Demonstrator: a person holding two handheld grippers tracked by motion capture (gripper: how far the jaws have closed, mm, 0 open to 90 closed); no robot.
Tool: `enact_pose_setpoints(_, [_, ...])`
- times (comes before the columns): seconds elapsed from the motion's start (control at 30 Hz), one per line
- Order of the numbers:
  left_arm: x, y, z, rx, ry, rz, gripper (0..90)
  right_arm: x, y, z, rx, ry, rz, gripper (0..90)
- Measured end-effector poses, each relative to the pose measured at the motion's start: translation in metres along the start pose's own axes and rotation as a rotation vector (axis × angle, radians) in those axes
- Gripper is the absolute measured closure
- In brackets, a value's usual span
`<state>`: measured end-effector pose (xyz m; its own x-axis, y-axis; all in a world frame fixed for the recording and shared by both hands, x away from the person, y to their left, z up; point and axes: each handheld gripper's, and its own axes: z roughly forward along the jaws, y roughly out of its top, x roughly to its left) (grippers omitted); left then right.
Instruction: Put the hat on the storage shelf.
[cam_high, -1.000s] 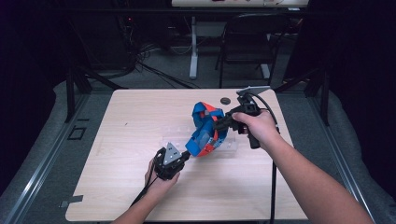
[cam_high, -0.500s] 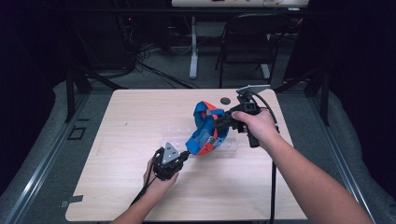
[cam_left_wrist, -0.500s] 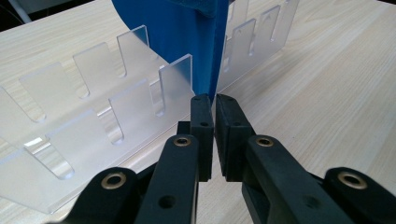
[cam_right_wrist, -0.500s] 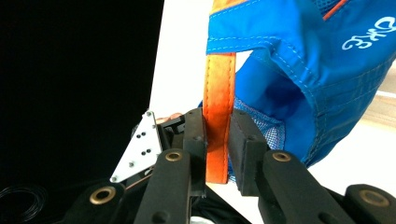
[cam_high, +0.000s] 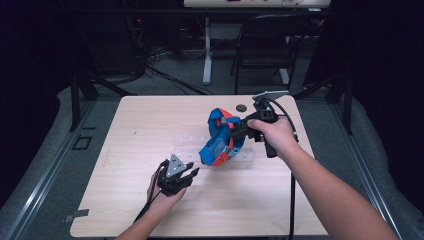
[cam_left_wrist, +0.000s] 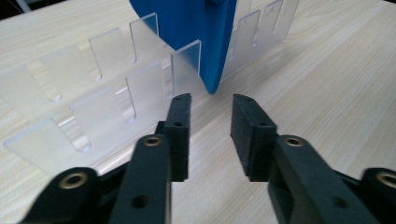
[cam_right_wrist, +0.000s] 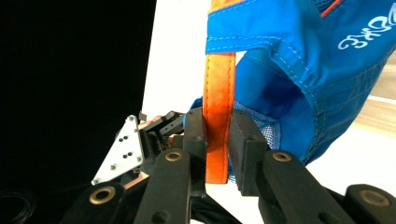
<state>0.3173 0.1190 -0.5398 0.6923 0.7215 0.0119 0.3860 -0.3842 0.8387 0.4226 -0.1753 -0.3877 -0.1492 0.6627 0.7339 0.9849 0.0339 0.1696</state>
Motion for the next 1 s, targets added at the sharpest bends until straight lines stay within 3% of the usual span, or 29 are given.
enact_pose_setpoints(0.23, [0.007,-0.007,-0.008,0.037,-0.021,-0.025,56.9,-0.004,0.001,-0.001,-0.005,-0.011,-0.001,78.1])
enact_pose_setpoints(0.57, [0.029,-0.02,-0.022,0.085,-0.001,-0.078,52.4,-0.016,-0.001,-0.001,-0.013,-0.029,0.009,76.7])
enact_pose_setpoints(0.8, [0.043,-0.031,-0.038,0.069,0.009,-0.122,48.9,-0.017,-0.006,-0.008,-0.052,-0.052,0.006,67.9])
enact_pose_setpoints(0.9, [0.048,-0.034,-0.041,0.073,0.019,-0.114,48.7,-0.019,-0.008,-0.012,-0.059,-0.064,-0.008,66.0])
enact_pose_setpoints(1.0, [0.052,-0.035,-0.042,0.068,0.023,-0.136,48.7,-0.023,-0.011,-0.013,-0.078,-0.085,-0.012,63.7])
